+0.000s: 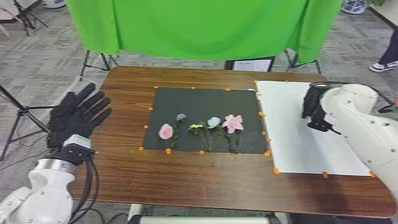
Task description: Arrange flowers
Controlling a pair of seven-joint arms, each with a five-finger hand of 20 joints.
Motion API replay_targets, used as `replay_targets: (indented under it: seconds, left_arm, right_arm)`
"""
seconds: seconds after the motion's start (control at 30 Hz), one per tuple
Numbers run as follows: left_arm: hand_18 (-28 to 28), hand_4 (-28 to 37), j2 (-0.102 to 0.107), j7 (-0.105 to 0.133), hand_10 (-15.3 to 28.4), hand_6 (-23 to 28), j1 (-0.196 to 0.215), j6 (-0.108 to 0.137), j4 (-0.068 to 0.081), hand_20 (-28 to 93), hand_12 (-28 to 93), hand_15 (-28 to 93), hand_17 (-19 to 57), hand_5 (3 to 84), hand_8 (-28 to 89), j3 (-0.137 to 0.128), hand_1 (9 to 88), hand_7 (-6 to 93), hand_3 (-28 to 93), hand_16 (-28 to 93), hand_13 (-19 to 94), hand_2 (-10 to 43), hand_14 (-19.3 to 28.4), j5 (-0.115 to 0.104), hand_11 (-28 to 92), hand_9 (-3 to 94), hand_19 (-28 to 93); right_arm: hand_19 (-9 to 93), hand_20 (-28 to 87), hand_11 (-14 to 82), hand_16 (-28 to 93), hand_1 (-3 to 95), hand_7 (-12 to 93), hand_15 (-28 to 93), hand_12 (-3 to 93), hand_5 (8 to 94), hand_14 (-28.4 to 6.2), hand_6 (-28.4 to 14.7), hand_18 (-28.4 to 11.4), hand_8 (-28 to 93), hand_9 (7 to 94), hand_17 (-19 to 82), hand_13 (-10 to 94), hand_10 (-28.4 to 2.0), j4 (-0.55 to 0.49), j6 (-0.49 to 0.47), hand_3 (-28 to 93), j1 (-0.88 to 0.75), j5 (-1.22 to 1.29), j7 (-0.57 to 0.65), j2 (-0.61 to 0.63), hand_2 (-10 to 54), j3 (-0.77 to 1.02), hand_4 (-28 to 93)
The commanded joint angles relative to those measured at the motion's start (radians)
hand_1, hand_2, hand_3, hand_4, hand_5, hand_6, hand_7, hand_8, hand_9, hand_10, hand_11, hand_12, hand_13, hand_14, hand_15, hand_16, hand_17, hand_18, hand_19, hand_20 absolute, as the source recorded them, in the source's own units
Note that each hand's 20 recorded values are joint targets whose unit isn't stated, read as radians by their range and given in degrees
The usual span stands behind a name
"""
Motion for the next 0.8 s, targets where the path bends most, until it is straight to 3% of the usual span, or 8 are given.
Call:
replay_targets:
  seconds: [0.03, 0.13, 0.2, 0.3, 0.43, 0.5, 0.73, 0.8]
  left_arm:
    - [15.7, -28.3, -0.006, -0.013, 16.2, 9.6, 0.021, -0.021, -0.002, 10, 15, 32, -7.6, 39.5, -6, -0.033, 27.4, 10.2, 71, -4, 23, 11.5, 16.4, 0.008, 19, 34.2, 31]
    - [15.8, -28.3, -0.008, -0.004, 16.1, 9.6, 0.021, -0.021, -0.001, 10, 15, 32, -7.6, 39.5, -6, -0.029, 27.4, 10.0, 71, -4, 23, 11.5, 16.4, 0.003, 19, 34.1, 31]
    - [15.8, -28.3, -0.012, -0.012, 16.1, 9.6, 0.012, -0.023, 0.000, 10, 15, 32, -7.6, 39.5, -6, -0.021, 27.4, 9.9, 71, -4, 23, 11.5, 16.4, 0.007, 19, 34.1, 31]
    - [15.8, -28.3, -0.024, -0.040, 16.1, 9.6, 0.016, -0.051, 0.006, 10, 15, 32, -7.6, 39.5, -6, -0.026, 27.4, 9.8, 71, -4, 22, 11.3, 16.4, 0.017, 19, 33.9, 31]
    - [15.8, -28.3, -0.018, -0.021, 16.2, 9.6, 0.022, -0.025, 0.001, 10, 15, 30, -7.6, 39.4, -6, -0.030, 27.2, 9.5, 70, -4, 22, 11.1, 16.6, 0.005, 18, 33.5, 31]
    - [15.8, -28.3, -0.014, -0.018, 16.2, 9.7, 0.017, -0.031, 0.003, 10, 15, 30, -7.6, 39.5, -6, -0.030, 27.2, 9.4, 70, -3, 22, 11.1, 16.5, 0.007, 18, 33.6, 31]
    - [15.8, -28.3, -0.016, -0.014, 16.2, 9.8, 0.036, -0.017, -0.003, 10, 15, 30, -7.7, 39.7, -6, -0.037, 27.3, 9.4, 70, -3, 22, 11.1, 16.5, 0.000, 18, 33.7, 31]
    - [15.8, -28.3, -0.014, -0.011, 16.1, 9.8, 0.038, -0.019, -0.004, 10, 15, 30, -7.6, 39.8, -6, -0.035, 27.3, 9.5, 70, -3, 22, 11.1, 16.4, -0.009, 18, 33.6, 31]
  right_arm:
    - [68, 31, 21.6, 45, 61.5, 49, 42, 51.1, 67.4, -5.9, 2.4, -17.1, 1, 82.6, 34, 72, -5.2, -0.048, 0.113, 63, -0.126, -0.056, -0.035, 0.041, -9.5, 0.007, -28]
    - [69, 32, 21.9, 46, 61.6, 49, 42, 51.7, 68.2, -5.8, 2.1, -17.3, 1, 83.0, 35, 73, -5.1, -0.109, 0.190, 64, -0.167, -0.089, -0.027, 0.057, -9.5, 0.026, -28]
    - [69, 32, 21.7, 46, 60.9, 49, 42, 51.6, 68.4, -5.9, 2.0, -17.5, 2, 83.3, 35, 73, -5.1, -0.170, 0.211, 65, -0.208, -0.133, -0.020, 0.070, -9.5, 0.054, -28]
    - [70, 33, 21.5, 46, 59.9, 48, 42, 51.7, 68.7, -6.1, 1.7, -18.3, 3, 83.4, 35, 73, -5.5, -0.288, 0.200, 67, -0.276, -0.184, -0.035, 0.100, -9.5, 0.089, -28]
    - [70, 33, 21.1, 45, 59.7, 47, 42, 51.5, 69.3, -6.4, 1.2, -18.7, 4, 83.5, 35, 73, -5.8, -0.417, 0.205, 68, -0.318, -0.198, -0.043, 0.119, -9.5, 0.096, -28]
    - [70, 33, 20.6, 45, 59.7, 47, 42, 51.3, 69.2, -6.4, 1.1, -19.0, 5, 83.4, 34, 73, -6.1, -0.477, 0.227, 68, -0.343, -0.193, -0.041, 0.132, -9.5, 0.101, -28]
    - [70, 33, 20.2, 45, 59.7, 46, 42, 51.1, 68.8, -6.3, 0.9, -19.4, 7, 83.0, 34, 72, -6.2, -0.593, 0.218, 68, -0.392, -0.166, -0.070, 0.130, -9.5, 0.064, -28]
    - [70, 33, 20.1, 45, 59.7, 46, 42, 51.0, 68.6, -6.3, 1.0, -19.4, 7, 83.0, 34, 72, -6.3, -0.601, 0.178, 68, -0.431, -0.235, -0.095, 0.063, -9.5, 0.092, -28]
